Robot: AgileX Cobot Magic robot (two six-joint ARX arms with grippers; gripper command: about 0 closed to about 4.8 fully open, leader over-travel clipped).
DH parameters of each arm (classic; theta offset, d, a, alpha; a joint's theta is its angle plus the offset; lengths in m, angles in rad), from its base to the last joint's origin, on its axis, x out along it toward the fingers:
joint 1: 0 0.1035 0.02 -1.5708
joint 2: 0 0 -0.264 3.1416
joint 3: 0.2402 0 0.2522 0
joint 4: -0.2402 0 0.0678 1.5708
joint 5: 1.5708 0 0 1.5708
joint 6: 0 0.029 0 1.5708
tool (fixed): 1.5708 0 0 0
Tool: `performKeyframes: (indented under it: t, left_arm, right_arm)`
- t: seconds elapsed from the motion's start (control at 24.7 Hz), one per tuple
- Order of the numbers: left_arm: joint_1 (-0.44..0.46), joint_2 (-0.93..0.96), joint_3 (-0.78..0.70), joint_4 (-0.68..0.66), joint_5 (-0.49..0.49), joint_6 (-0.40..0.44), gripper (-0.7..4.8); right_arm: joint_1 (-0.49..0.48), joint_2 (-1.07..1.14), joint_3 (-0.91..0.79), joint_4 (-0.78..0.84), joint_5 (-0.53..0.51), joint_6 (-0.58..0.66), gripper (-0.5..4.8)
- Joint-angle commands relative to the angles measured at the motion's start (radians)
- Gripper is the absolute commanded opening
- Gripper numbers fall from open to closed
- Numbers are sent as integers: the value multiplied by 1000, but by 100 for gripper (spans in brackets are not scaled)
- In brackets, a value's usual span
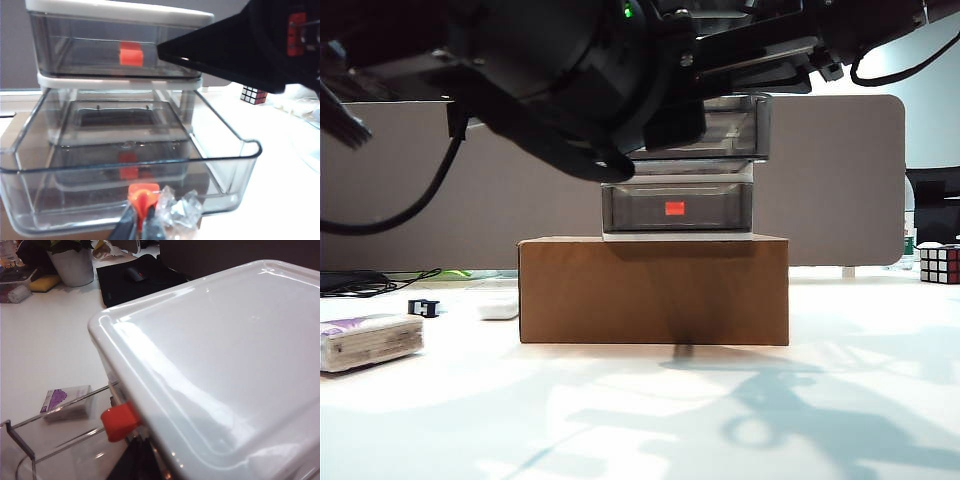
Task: Open the second layer of the drawer on the table, pick up a pack of napkins on the table and put it in, and finally close the drawer.
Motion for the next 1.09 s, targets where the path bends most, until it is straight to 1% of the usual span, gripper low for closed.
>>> performKeyframes:
  t: [0.04, 0.08, 0.2, 0.28, 0.32, 0.36, 0.4, 0.49, 0.53, 0.65, 0.69, 0.73, 0.77, 0.81, 0.85, 0.89, 0.93, 1.01, 1.05, 1.09]
  left_arm:
    - [-27, -8, -3, 8, -42, 1, 142]
    - [-39, -9, -4, 6, -57, 1, 164]
    - [-87, -21, -16, 5, -105, 6, 166]
    - [-140, -53, -37, 5, -129, 30, 165]
    - [-166, -77, -49, 5, -146, 52, 165]
    - [-211, -139, -79, 6, -181, 134, 164]
    - [-226, -189, -103, 6, -189, 196, 161]
    - [-228, -292, -154, 4, -178, 280, 161]
    - [-220, -341, -177, 5, -177, 301, 160]
    - [-162, -520, -248, -42, -153, 316, 134]
    - [-93, -656, -285, -145, -91, 303, 101]
    - [-56, -711, -293, -218, -51, 281, 83]
    - [51, -835, -292, -448, 85, 198, 50]
    - [111, -889, -290, -560, 175, 145, 49]
    - [197, -948, -285, -698, 304, 69, 48]
    - [275, -988, -282, -793, 406, 9, 48]
    - [379, -1027, -277, -896, 524, -57, 47]
    - [550, -1073, -275, -1014, 708, -130, 46]
    - [659, -1092, -275, -1058, 824, -152, 39]
    - [744, -1099, -275, -1078, 919, -160, 18]
  right_arm:
    - [0, -2, 7, 24, -6, 2, -5]
    - [0, -2, 7, 24, -9, 2, -5]
    - [0, -2, 7, 23, -11, 5, -5]
    - [0, -3, 7, 23, -12, 5, -5]
    - [0, -3, 7, 20, -17, 5, -5]
    - [-1, -3, 6, 11, -39, 5, -5]
    - [0, -4, 6, 7, -42, 5, -5]
    - [0, -4, 6, -3, -61, 5, -5]
    - [0, -4, 6, -7, -66, 5, -5]
    - [0, -5, 6, -16, -97, 25, -5]
    - [0, -5, 6, -18, -122, 30, -5]
    - [0, -5, 6, -18, -130, 31, -5]
    - [0, -9, 6, -28, -130, 33, -5]
    - [0, -11, 6, -32, -132, 34, -5]
    - [0, -13, 6, -34, -142, 39, -5]
    - [0, -16, 6, -37, -153, 47, -5]
    - [0, -16, 6, -37, -163, 49, -5]
    - [-1, -23, 6, -42, -167, 49, -5]
    - [-1, -29, 6, -45, -168, 49, -5]
    - [-1, -32, 6, -47, -168, 49, -5]
